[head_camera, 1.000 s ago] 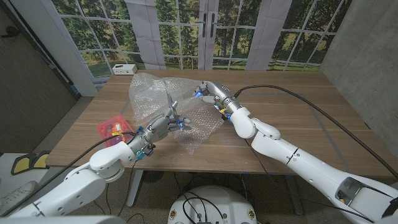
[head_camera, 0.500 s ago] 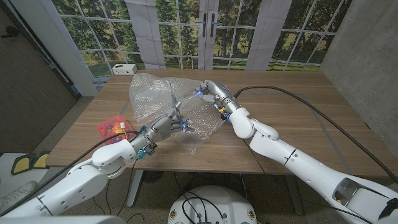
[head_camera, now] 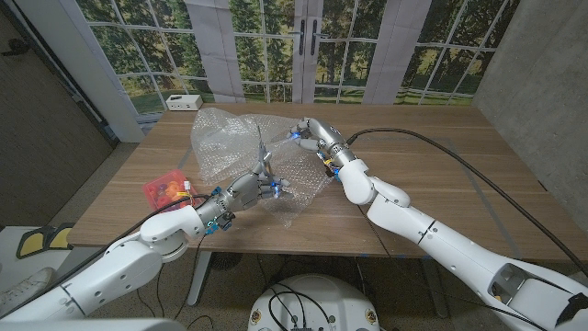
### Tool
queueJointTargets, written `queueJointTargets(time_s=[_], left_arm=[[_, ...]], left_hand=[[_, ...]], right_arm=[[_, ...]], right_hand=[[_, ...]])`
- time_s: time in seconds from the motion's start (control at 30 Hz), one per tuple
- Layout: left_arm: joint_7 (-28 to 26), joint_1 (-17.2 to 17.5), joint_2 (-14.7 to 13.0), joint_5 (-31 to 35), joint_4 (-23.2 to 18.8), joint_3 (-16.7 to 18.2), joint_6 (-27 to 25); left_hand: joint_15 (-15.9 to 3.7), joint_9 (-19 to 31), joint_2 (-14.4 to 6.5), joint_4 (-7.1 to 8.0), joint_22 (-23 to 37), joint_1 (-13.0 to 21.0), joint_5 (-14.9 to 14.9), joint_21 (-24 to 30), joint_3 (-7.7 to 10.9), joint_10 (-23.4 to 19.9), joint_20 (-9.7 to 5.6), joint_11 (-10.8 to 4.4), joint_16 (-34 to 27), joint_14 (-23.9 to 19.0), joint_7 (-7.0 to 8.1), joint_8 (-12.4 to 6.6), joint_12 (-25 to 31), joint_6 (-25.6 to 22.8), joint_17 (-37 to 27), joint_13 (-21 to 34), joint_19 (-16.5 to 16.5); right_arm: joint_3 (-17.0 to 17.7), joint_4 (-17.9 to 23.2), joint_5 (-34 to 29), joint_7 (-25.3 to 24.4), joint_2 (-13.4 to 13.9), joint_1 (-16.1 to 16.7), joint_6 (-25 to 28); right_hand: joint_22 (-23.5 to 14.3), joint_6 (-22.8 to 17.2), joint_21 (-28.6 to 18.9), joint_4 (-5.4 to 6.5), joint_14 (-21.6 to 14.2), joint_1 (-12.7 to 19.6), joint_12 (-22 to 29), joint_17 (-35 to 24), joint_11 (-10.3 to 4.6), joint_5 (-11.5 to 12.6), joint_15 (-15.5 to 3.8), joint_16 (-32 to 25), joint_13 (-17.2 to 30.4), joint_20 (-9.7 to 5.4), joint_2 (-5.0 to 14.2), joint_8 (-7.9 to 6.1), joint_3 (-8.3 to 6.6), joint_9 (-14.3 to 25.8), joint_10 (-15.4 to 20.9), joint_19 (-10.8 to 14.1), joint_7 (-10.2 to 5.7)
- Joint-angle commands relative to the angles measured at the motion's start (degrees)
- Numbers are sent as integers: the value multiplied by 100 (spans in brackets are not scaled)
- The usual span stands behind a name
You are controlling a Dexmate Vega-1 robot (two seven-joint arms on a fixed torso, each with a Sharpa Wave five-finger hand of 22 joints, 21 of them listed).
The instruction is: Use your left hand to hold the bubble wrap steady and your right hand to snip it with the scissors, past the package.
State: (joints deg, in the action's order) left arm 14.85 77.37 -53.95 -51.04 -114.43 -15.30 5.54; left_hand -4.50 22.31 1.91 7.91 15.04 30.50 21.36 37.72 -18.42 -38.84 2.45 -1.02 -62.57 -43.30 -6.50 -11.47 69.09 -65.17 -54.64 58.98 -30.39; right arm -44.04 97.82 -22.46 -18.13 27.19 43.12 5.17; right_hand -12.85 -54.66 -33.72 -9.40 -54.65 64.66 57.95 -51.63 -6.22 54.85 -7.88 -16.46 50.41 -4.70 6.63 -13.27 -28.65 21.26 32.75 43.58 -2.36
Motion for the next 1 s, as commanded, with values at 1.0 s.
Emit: queueJointTargets(time_s=[1.0], left_arm=[[907, -925, -69, -498, 345, -482, -751]], left_hand=[[-74, 16, -52, 8, 59, -5, -22, 61, -48, -283, 72, -317, -90, -23, -310, -47, 35, 96, -20, 41, -36]], right_arm=[[-31, -377, 188, -312, -259, -193, 20]], right_hand=[[-23, -52, -313, 5, -2, -94, 266, -202, -157, 44, -568, 153, 1029, 17, 27, 125, -92, -23, 220, -205, -33]])
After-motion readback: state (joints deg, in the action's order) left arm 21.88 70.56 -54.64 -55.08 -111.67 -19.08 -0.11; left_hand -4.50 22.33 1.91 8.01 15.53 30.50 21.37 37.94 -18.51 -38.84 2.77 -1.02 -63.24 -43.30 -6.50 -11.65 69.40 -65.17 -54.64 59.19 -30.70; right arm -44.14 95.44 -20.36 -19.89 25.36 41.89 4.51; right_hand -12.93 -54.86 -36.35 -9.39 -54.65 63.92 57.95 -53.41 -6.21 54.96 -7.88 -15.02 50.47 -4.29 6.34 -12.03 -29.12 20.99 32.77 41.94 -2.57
